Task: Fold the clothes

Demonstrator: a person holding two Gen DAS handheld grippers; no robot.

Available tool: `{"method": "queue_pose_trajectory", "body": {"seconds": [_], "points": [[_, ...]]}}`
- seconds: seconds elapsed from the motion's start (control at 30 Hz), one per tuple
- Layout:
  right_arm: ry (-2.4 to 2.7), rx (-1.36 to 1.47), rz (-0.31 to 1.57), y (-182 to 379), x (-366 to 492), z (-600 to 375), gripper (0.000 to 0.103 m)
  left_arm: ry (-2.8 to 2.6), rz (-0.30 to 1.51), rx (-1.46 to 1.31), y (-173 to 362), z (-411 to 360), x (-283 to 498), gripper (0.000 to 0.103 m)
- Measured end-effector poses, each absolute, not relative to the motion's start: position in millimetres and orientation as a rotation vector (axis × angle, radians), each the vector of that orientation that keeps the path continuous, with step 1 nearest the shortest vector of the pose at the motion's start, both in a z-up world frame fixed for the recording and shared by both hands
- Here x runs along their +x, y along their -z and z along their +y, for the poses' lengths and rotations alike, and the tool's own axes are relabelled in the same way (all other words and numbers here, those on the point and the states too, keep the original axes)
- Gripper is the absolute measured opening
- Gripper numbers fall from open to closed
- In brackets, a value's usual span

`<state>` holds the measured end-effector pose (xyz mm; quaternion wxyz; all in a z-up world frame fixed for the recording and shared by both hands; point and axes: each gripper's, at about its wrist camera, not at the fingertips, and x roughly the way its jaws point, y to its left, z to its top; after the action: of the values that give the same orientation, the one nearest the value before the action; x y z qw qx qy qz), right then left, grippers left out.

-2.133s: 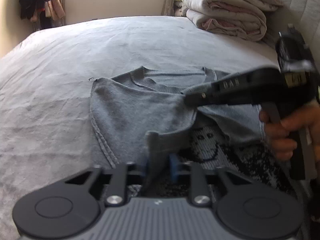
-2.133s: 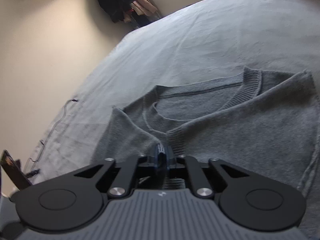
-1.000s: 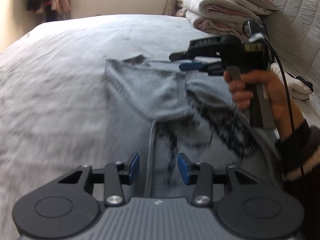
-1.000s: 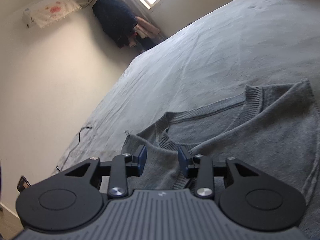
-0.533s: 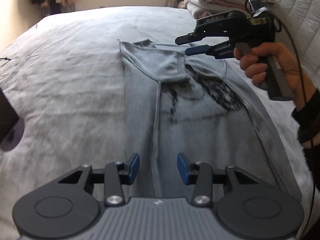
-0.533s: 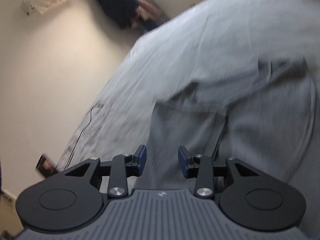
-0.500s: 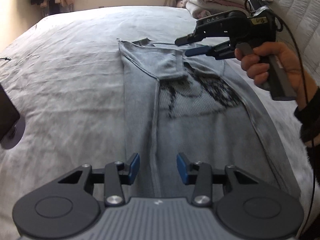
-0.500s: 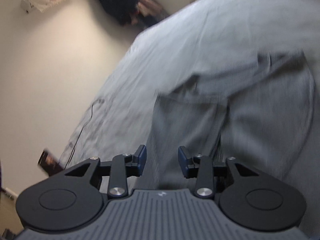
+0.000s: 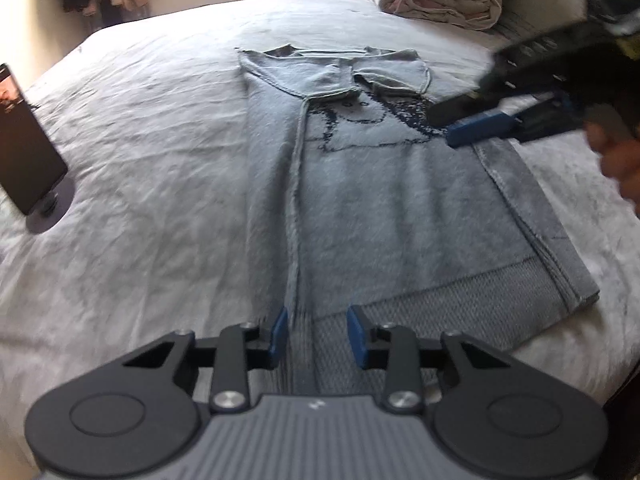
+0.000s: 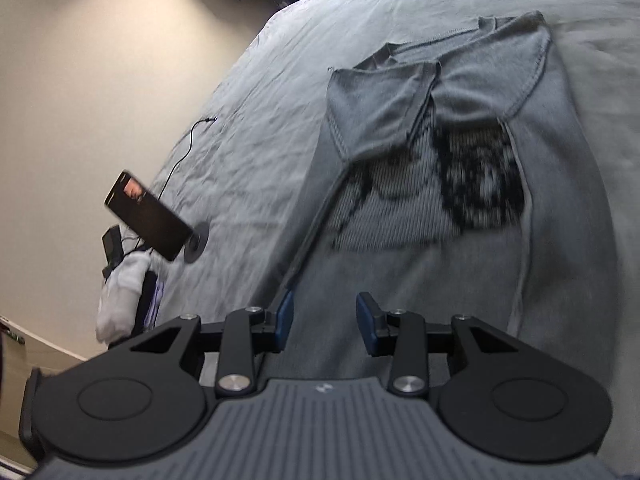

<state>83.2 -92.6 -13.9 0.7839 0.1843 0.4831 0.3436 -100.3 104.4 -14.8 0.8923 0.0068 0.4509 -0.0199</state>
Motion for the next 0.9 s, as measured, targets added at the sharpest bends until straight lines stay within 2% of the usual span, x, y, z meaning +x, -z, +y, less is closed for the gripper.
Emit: {"method": "queue_pose_trajectory", "body": {"seconds": [0.2,0.33,0.37,0.67,0.9], "points": [[-0.756,0.429,1.050,21,45,-95,0.040,-0.003,0.928,0.008,18,105,-112,0.029],[-0.778,0.429,1.062,35,36,-79,0.040,-0.070,0.917,-0.011,23,108,-111,0.006],[-0.783,0.427,1.067,39,34,-75,0.039,-0.079,0.911,-0.039,23,112,-111,0.004],[-0.828,0.427,1.120,68,25,-43,0.024,-0.079,0.789,-0.259,-10,139,-133,0.002],[-0.927,0.686,1.212,91,27,-39,0.021,0.027,0.760,-0.427,-24,147,-132,0.002]]}}
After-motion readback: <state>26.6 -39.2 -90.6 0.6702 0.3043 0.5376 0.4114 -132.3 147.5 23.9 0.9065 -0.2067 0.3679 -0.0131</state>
